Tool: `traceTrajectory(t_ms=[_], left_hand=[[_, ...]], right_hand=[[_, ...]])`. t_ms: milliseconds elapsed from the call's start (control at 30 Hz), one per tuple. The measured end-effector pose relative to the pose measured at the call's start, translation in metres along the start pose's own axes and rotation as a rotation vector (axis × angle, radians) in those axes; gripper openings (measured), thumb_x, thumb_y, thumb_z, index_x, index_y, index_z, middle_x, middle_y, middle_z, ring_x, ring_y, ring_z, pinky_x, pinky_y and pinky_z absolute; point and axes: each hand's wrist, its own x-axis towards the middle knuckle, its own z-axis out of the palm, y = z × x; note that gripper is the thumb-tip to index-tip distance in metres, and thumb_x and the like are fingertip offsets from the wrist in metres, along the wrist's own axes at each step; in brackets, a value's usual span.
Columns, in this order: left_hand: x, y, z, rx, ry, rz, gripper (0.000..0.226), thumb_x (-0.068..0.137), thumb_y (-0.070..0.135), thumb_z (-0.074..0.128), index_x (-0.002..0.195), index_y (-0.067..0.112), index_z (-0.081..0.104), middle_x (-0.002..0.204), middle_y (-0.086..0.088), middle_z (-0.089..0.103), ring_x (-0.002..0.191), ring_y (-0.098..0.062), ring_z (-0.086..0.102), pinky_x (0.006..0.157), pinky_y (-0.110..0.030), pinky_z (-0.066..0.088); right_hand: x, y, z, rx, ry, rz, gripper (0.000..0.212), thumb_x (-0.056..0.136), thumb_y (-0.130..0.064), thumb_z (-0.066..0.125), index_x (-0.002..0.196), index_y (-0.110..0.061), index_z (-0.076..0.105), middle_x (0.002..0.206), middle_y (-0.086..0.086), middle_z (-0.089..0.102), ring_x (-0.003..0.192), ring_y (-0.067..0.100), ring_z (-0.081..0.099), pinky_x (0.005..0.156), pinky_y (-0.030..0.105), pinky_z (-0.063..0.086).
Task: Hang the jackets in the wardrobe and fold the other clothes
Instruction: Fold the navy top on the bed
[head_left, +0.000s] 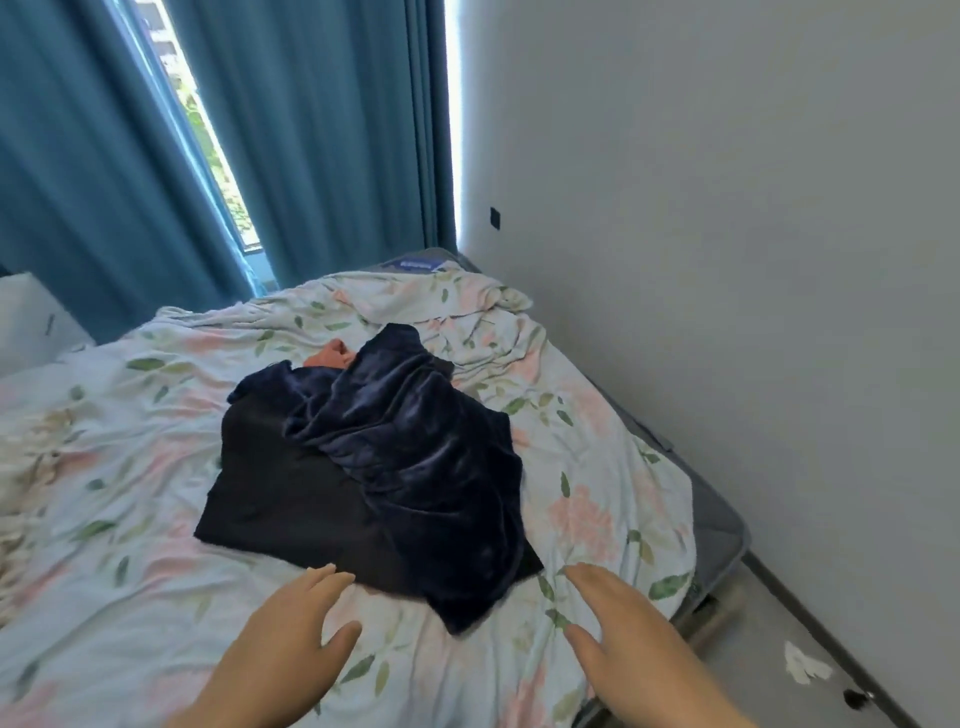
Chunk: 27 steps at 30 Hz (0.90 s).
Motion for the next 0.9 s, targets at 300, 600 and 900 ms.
traceTrajectory(t_ms=[300, 600, 900], left_hand=[[0.025, 0.009, 0.024, -0.134, 0.067, -0.182, 0.057, 0.096, 0.052, 0.049, 0.149, 0.039, 0.032, 0.158, 0.019, 0.025, 0.145, -0.001, 0.023, 0.115, -0.018, 0.019], [0.094, -0.066, 0.049, -0.418, 0.056, -0.336, 0.047, 0.095, 0.042, 0.057, 0.141, 0.034, 0.046, 0.149, 0.015, 0.043, 0.135, -0.003, 0.040, 0.110, -0.021, 0.032], [0.192, -0.140, 0.117, -0.604, 0.046, -0.451, 0.049, 0.096, 0.034, 0.058, 0.143, 0.024, 0.049, 0.124, 0.010, 0.057, 0.097, 0.000, 0.053, 0.086, -0.023, 0.041]], right_hand=[[0.084, 0.008, -0.006, -0.046, -0.097, -0.113, 0.061, 0.102, -0.041, 0.046, 0.155, -0.037, 0.016, 0.161, -0.018, 0.017, 0.143, 0.000, 0.026, 0.115, 0.014, 0.019], [0.168, -0.040, 0.045, -0.116, -0.217, -0.103, 0.065, 0.098, -0.043, 0.054, 0.155, -0.037, 0.023, 0.161, -0.019, 0.021, 0.146, 0.001, 0.024, 0.118, 0.021, 0.023], [0.321, -0.054, 0.124, -0.164, -0.274, -0.140, 0.070, 0.097, -0.035, 0.060, 0.156, -0.030, 0.023, 0.165, -0.009, 0.012, 0.152, 0.012, 0.012, 0.119, 0.029, 0.020]])
